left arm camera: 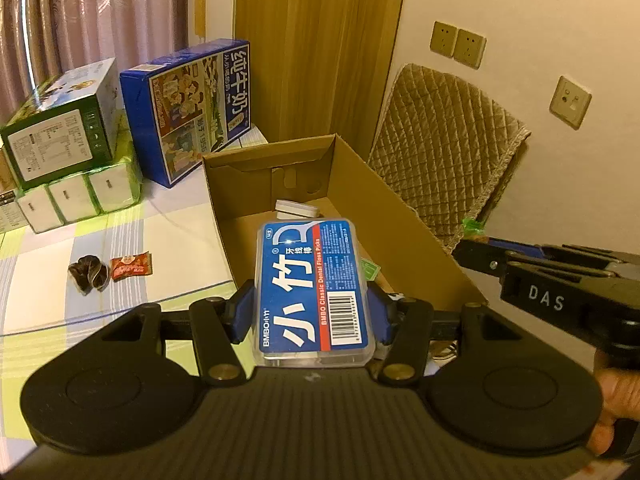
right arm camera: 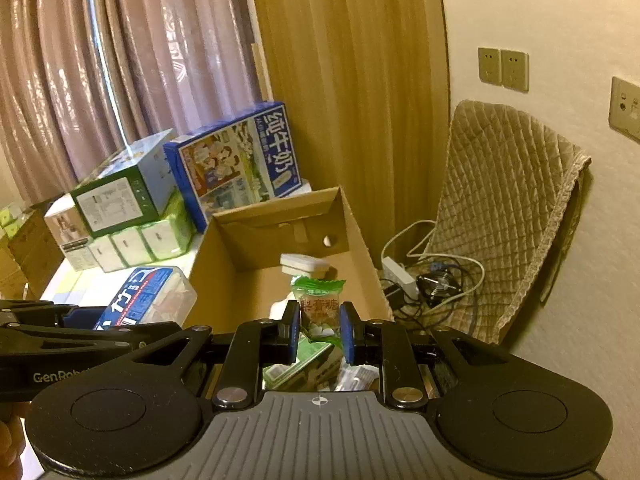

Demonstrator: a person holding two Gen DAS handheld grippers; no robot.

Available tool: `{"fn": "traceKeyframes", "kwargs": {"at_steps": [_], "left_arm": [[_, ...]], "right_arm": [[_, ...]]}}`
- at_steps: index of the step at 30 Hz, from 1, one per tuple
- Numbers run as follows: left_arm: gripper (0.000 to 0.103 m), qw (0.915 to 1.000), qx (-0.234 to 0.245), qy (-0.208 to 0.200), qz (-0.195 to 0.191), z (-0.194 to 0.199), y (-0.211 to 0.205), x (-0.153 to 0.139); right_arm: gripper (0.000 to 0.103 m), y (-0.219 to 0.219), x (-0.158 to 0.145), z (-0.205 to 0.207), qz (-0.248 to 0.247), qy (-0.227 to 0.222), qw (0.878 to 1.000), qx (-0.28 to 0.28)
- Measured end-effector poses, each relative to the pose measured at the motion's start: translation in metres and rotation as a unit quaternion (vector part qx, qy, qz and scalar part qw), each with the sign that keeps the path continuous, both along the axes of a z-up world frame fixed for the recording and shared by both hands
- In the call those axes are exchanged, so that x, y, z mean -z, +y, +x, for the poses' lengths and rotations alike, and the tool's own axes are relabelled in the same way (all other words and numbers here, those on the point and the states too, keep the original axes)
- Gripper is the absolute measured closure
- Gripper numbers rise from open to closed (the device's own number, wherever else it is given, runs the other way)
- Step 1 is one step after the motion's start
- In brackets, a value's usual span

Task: Organize objects
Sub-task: 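Carry the toothpick box and candy over the cardboard box, then open both grippers to drop the toothpick box and candy into the box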

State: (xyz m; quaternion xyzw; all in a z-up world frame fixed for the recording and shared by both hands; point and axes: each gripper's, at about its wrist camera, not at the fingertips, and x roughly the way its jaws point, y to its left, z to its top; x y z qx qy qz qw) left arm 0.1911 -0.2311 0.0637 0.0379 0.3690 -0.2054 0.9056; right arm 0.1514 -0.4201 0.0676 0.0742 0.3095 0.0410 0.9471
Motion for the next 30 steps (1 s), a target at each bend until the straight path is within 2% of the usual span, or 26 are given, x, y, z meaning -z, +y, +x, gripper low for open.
{"fn": "traceKeyframes", "kwargs": {"at_steps": [8,9,10,23,27,30], "left_arm": [[0.049,1.0000,0.006,0.005,0.002,0.029,-0.008,0.020],[0.038,1.0000,0.007,0.004,0.004,0.032,-0.008,0.022],[0.031,1.0000,0.004,0.000,0.004,0.033,-0.007,0.022],[0.031,0.9996,-0.029,-0.005,-0.003,0.030,0.026,0.025],[0.031,0.9988,-0.048,-0.005,-0.004,0.026,0.040,0.025],[0.031,0.9984,-0.056,-0.006,-0.001,0.021,0.050,0.024]], "right_arm": [[0.085,-0.008,0.015,0.023,0.002,0.012,1.000,0.007],[0.085,-0.009,0.016,0.025,0.004,0.014,1.000,0.008],[0.085,-0.009,0.018,0.026,0.005,0.015,1.000,0.008],[0.085,-0.001,0.026,0.031,0.021,0.016,0.999,-0.018],[0.067,-0.004,0.022,0.029,0.046,0.005,0.999,-0.021],[0.065,-0.007,0.017,0.024,0.051,0.000,0.999,-0.012]]}}
